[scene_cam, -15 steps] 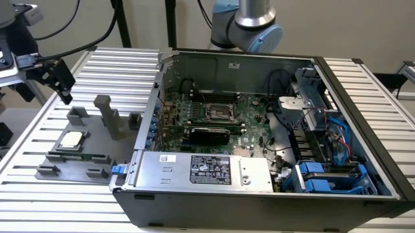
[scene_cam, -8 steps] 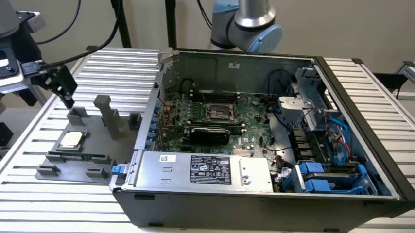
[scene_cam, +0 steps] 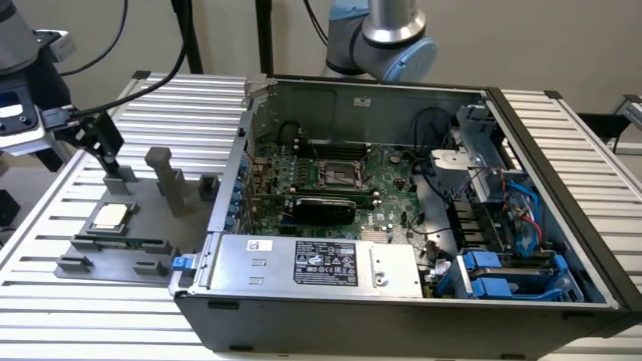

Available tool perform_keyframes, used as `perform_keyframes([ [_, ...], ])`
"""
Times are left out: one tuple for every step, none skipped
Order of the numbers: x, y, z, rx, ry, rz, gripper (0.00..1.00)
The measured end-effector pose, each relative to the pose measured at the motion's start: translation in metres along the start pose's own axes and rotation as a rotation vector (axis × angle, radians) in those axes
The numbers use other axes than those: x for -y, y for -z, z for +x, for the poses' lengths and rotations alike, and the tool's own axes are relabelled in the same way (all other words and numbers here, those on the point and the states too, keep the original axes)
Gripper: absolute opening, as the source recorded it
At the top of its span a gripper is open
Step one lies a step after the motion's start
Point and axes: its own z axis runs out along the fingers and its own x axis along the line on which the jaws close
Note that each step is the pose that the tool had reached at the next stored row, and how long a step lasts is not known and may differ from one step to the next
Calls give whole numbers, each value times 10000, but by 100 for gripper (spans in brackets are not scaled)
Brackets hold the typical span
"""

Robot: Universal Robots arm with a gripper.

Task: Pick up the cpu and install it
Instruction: 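Pick up the cpu and move it towards the insertion slot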

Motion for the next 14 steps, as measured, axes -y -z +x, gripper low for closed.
perform_keyframes([
  [2,-17,1,-1,-6,0,89],
  [4,-36,2,0,-14,0,89],
  [6,-54,2,0,-23,0,89],
  [9,-72,2,1,-31,0,89],
  [11,-91,2,2,-40,1,89],
  [13,-109,3,2,-46,1,89],
  [15,-127,3,2,-52,2,89],
  [17,-145,4,2,-58,1,89],
  [19,-162,4,2,-64,2,89],
  [21,-180,5,3,-69,1,89],
  [23,-199,6,4,-74,1,89],
  [25,-217,6,4,-79,2,89],
  [27,-234,6,3,-82,2,89],
  [29,-253,7,4,-85,2,89],
])
